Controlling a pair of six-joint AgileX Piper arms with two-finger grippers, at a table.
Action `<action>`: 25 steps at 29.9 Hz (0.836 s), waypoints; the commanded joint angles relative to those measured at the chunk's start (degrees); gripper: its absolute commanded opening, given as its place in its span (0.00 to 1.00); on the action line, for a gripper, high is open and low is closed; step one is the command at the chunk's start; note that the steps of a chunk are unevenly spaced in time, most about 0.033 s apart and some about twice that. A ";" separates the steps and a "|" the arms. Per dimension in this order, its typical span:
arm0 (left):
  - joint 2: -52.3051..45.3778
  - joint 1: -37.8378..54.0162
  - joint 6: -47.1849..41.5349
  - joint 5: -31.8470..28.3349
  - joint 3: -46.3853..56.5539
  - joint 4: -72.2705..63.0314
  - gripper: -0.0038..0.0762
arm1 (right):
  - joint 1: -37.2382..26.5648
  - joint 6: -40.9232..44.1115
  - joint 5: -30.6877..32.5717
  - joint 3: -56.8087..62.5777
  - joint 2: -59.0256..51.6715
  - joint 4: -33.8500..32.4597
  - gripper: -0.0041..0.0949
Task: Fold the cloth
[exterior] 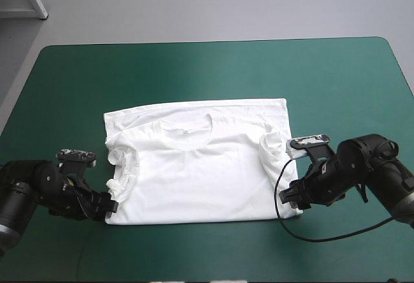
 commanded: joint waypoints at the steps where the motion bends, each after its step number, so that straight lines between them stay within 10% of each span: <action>1: -0.88 0.04 -0.55 -6.59 3.25 -1.38 0.73 | 0.08 0.00 -0.25 0.17 -1.86 0.34 0.60; 10: 4.86 0.04 6.01 -18.49 8.39 -11.63 0.71 | 0.08 0.00 -4.06 3.91 -1.76 -0.28 0.60; 25: 12.68 0.04 6.74 -21.32 11.66 -13.19 0.35 | 0.08 -1.01 -10.48 5.84 3.12 -2.03 0.60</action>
